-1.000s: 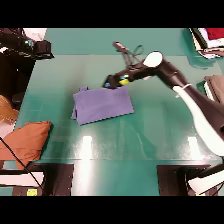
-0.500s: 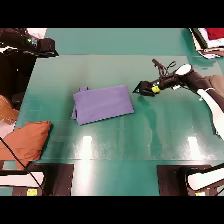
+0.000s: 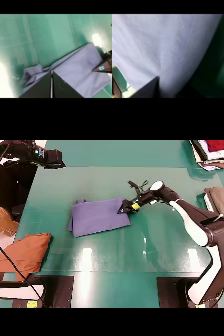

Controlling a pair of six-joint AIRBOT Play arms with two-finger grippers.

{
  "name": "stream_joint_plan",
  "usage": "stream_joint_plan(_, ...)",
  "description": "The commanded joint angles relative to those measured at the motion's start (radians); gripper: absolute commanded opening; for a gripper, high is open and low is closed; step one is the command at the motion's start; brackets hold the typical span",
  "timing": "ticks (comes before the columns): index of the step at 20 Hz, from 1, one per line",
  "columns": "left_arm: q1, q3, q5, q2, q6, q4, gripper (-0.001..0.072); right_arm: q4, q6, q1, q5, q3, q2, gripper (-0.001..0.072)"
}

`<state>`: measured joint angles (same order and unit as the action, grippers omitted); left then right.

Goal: Fold the shirts.

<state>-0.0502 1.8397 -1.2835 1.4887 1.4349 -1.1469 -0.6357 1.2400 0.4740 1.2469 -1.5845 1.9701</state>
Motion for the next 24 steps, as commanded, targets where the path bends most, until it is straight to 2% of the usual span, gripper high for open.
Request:
stream_joint_plan(1, -0.002, 0.000, -0.008, 0.001, 0.012, 0.005, 0.0019, 0.009, -0.010, 0.048, 0.000, -0.085, 0.031, 0.0042)
stream_joint_plan(2, -0.002, 0.000, -0.014, 0.001, 0.024, 0.007, 0.0020, 0.003, -0.010, 0.043, 0.004, -0.108, 0.031, 0.0016)
stream_joint_plan(6, -0.051, 0.000, -0.021, 0.001, 0.033, 0.011, 0.0019, 0.003, 0.033, -0.071, -0.014, -0.174, -0.024, 0.0015)
stream_joint_plan(8, -0.101, 0.000, -0.016, 0.001, 0.032, 0.011, 0.0020, -0.005, 0.035, -0.187, -0.024, -0.180, -0.090, 0.0015)
stream_joint_plan(11, -0.182, 0.000, 0.006, 0.001, 0.032, 0.011, 0.0020, -0.106, 0.035, -0.409, -0.024, -0.179, -0.211, 0.0015)
stream_joint_plan(15, -0.289, 0.000, 0.100, 0.001, 0.032, 0.010, 0.0019, -0.180, 0.034, -0.725, -0.070, -0.180, -0.325, 0.0016)
stream_joint_plan(20, -0.379, 0.000, 0.175, 0.001, 0.032, 0.010, 0.0020, -0.177, 0.034, -1.038, -0.159, -0.179, -0.341, 0.0015)
stream_joint_plan(24, -0.399, 0.000, 0.202, 0.001, 0.032, 0.009, 0.0019, -0.130, 0.034, -1.145, -0.201, -0.180, -0.342, 0.0015)
